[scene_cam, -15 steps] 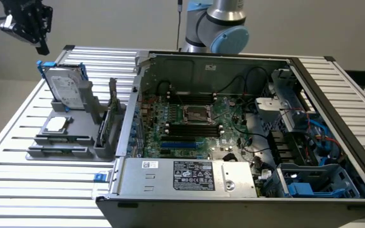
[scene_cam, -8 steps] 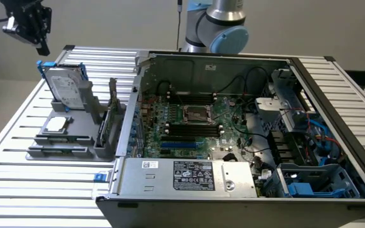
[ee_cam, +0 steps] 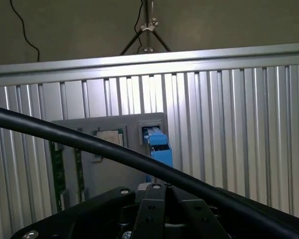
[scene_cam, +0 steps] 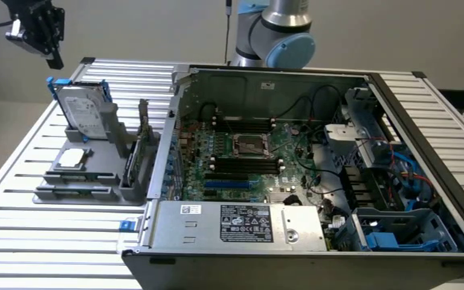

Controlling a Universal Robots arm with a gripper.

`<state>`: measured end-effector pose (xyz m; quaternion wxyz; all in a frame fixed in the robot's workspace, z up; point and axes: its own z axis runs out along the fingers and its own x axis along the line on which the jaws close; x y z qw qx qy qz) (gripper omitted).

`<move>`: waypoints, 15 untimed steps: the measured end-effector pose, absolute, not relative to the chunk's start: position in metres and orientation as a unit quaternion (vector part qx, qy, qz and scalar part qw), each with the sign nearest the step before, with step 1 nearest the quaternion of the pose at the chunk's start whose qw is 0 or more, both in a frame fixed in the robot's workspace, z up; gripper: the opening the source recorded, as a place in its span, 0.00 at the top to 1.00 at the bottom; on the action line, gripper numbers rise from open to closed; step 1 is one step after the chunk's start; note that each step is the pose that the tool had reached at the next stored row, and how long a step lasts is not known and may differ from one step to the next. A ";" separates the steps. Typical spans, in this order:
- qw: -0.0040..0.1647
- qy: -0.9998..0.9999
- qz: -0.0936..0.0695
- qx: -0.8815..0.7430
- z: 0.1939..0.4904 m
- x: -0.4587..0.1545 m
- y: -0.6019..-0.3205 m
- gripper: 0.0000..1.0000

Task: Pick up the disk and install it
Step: 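Pick up the disk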

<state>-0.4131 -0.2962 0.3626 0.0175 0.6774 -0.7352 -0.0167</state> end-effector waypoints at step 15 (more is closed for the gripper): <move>0.016 -0.735 -0.015 0.678 0.348 -0.413 -0.297 0.46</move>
